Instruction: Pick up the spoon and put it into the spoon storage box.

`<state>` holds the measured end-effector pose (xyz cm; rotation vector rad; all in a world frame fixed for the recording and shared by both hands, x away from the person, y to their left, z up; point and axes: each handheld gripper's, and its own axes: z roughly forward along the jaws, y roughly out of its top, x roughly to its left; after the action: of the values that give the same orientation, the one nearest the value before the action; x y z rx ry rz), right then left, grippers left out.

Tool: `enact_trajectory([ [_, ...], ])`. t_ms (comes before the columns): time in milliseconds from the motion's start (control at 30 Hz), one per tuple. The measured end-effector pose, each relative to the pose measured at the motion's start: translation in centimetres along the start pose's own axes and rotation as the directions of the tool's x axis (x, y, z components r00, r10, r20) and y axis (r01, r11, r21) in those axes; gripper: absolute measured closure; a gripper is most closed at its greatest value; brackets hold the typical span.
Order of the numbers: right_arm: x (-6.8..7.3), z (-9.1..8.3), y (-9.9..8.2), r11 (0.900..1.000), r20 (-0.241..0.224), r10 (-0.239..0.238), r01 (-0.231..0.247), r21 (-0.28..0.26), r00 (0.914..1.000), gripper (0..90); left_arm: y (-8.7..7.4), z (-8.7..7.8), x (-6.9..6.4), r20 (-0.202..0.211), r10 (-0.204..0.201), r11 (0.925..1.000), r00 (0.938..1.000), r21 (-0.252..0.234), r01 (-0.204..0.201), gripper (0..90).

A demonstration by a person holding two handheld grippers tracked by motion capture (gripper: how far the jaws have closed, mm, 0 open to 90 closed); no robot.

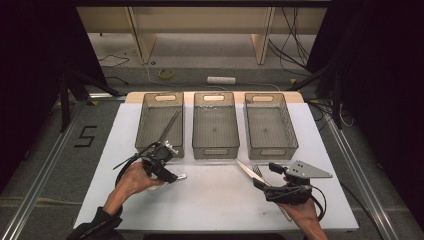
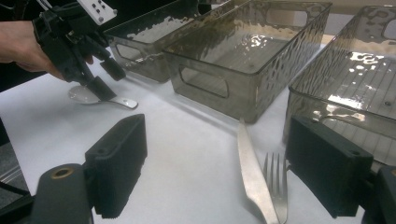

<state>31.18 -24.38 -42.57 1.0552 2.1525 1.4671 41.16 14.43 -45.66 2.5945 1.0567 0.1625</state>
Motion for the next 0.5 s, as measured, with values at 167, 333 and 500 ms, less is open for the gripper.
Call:
enact_trajectory([
  [167,0.03,-0.01,0.04,1.0000,0.002,-0.003,0.003,0.000,1.0000,21.7,-0.06,0.48,-0.45,0.014,0.018,0.9992,0.9997,0.036,-0.019,45.1],
  [333,0.11,-0.01,0.04,1.0000,0.002,-0.006,0.006,0.002,1.0000,21.7,-0.22,0.62,-0.51,0.038,0.034,0.9981,0.9987,0.051,-0.036,58.4],
  [500,0.14,-0.01,0.04,1.0000,0.002,-0.007,0.007,0.002,1.0000,21.8,-0.18,0.63,-0.59,0.022,0.040,0.9978,0.9989,0.051,-0.042,68.5],
])
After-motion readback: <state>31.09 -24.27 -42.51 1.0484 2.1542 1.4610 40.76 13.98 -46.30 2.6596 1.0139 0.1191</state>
